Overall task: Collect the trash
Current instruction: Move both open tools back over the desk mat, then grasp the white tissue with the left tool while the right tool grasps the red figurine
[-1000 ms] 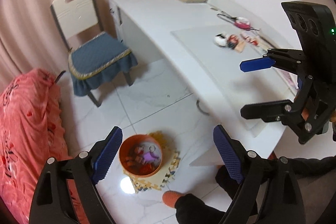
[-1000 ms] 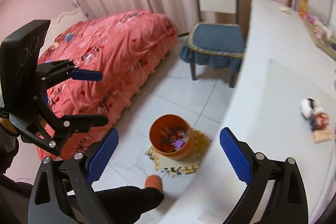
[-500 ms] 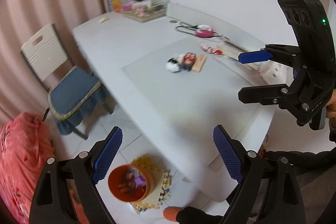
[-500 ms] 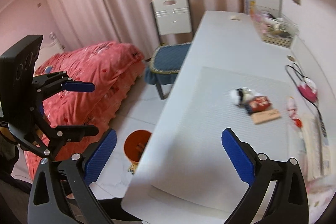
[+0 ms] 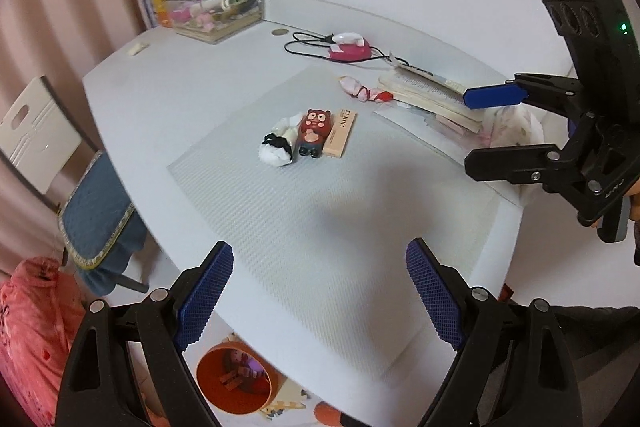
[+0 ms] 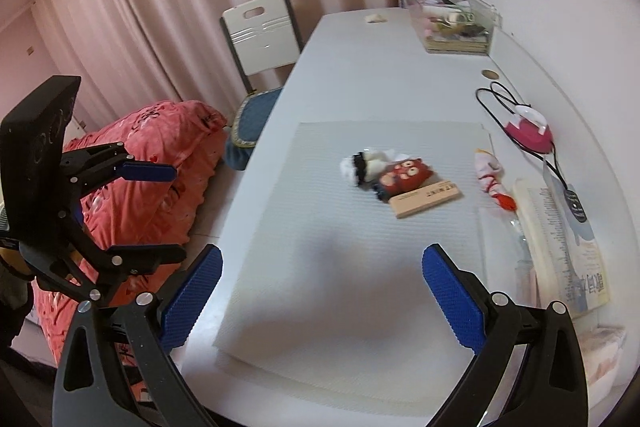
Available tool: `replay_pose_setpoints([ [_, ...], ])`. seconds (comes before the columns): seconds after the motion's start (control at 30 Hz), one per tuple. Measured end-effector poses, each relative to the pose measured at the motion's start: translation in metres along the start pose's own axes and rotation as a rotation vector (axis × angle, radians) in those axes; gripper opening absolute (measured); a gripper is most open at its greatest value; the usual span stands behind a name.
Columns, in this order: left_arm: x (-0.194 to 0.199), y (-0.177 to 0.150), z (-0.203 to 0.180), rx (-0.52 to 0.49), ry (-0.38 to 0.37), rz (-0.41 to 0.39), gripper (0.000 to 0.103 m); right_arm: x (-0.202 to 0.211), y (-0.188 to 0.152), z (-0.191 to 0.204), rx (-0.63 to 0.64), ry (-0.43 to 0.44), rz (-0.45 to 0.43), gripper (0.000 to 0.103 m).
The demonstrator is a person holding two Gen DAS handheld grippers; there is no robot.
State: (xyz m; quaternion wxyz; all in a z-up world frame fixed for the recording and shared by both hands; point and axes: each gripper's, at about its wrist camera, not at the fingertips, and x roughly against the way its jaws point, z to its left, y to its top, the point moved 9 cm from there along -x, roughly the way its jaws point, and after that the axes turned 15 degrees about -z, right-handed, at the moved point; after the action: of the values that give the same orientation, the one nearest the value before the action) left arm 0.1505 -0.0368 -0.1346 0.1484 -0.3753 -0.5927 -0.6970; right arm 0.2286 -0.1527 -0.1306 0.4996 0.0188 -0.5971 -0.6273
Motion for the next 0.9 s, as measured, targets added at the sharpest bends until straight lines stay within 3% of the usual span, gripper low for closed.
replay_pose_setpoints([
  [0.43,-0.096,0.022,0.040,-0.015,-0.039,0.063,0.088,-0.089,0.007,-0.047,-0.004,-0.002,0.039,0.098],
  [0.9,-0.169,0.020,0.064,-0.046,-0.155,0.105,0.088,-0.175,0.002,-0.088,-0.030,0.014,0.149,0.082],
])
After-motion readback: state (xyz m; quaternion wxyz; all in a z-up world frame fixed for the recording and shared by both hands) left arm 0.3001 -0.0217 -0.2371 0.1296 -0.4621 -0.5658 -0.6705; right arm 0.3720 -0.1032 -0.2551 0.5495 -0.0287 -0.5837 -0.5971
